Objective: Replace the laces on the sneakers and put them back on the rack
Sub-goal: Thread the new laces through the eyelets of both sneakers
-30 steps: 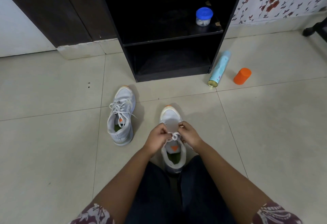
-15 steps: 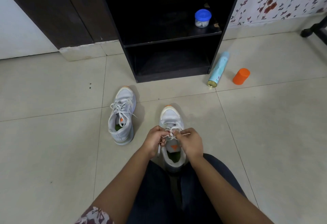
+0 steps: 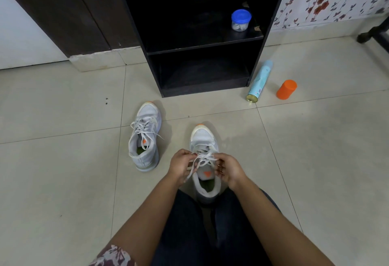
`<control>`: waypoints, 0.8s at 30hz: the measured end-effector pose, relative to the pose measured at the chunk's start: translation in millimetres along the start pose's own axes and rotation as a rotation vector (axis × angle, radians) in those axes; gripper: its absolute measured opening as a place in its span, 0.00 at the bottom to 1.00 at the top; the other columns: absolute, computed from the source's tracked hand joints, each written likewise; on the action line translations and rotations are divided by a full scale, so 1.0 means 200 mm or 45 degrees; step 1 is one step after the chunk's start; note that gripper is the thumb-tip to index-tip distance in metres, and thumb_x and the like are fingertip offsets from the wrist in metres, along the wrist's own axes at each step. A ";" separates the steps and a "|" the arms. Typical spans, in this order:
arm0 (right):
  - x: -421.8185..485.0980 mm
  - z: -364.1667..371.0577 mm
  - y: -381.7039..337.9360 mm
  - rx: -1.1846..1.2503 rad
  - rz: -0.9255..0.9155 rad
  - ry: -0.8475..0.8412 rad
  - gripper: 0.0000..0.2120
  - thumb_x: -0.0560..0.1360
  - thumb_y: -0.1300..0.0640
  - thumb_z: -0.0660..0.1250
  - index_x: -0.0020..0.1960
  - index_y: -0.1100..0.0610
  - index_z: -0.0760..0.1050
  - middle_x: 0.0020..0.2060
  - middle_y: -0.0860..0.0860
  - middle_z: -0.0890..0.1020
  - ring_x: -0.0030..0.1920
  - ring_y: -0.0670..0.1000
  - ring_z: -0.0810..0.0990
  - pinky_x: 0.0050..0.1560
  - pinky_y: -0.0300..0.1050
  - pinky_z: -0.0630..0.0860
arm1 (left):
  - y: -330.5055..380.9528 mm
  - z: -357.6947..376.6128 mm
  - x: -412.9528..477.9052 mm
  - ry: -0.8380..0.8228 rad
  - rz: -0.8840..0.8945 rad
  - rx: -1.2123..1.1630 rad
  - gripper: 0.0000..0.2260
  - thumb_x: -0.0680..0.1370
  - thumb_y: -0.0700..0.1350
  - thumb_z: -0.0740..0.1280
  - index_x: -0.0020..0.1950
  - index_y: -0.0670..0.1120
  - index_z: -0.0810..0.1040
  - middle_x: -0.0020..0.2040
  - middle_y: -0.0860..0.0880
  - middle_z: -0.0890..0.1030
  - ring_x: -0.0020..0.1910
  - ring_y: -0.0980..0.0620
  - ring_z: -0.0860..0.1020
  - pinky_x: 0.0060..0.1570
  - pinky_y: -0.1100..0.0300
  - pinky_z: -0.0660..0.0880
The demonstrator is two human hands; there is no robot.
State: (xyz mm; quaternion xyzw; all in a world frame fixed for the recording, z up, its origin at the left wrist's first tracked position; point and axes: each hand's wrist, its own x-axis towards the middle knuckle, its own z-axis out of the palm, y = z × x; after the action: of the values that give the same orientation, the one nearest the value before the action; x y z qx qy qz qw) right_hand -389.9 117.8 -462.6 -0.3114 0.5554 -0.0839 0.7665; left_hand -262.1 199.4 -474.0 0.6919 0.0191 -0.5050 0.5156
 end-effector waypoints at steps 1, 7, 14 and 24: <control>0.01 -0.02 0.00 -0.023 0.012 0.037 0.13 0.76 0.62 0.63 0.33 0.56 0.70 0.22 0.47 0.69 0.22 0.45 0.66 0.23 0.35 0.64 | -0.01 -0.01 0.01 0.041 -0.008 0.009 0.06 0.76 0.36 0.66 0.43 0.42 0.71 0.39 0.43 0.80 0.33 0.49 0.78 0.28 0.60 0.74; 0.08 -0.10 0.03 -0.600 -0.168 0.180 0.15 0.76 0.57 0.59 0.30 0.55 0.65 0.25 0.50 0.68 0.28 0.50 0.64 0.31 0.42 0.63 | -0.08 -0.03 0.02 0.084 -0.078 -0.102 0.07 0.78 0.36 0.64 0.42 0.43 0.70 0.35 0.44 0.74 0.22 0.58 0.72 0.20 0.68 0.69; 0.12 -0.17 0.04 -0.785 -0.423 -0.011 0.20 0.78 0.52 0.65 0.30 0.54 0.62 0.27 0.49 0.67 0.32 0.49 0.68 0.35 0.42 0.65 | -0.06 -0.11 0.08 0.050 0.179 0.246 0.03 0.77 0.35 0.66 0.48 0.38 0.80 0.36 0.46 0.76 0.34 0.53 0.74 0.29 0.65 0.78; 0.12 -0.17 0.02 -0.520 -0.178 0.044 0.12 0.74 0.54 0.69 0.33 0.55 0.72 0.26 0.50 0.72 0.28 0.48 0.69 0.30 0.39 0.64 | -0.12 -0.14 0.09 0.063 -0.068 0.164 0.05 0.79 0.39 0.63 0.45 0.42 0.77 0.35 0.46 0.74 0.31 0.52 0.73 0.29 0.61 0.73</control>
State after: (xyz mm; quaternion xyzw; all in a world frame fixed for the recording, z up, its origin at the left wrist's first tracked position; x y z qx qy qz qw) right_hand -412.1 96.1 -490.7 -0.4964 0.5511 -0.0281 0.6702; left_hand -247.1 223.2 -504.2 0.7352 0.0179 -0.5014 0.4557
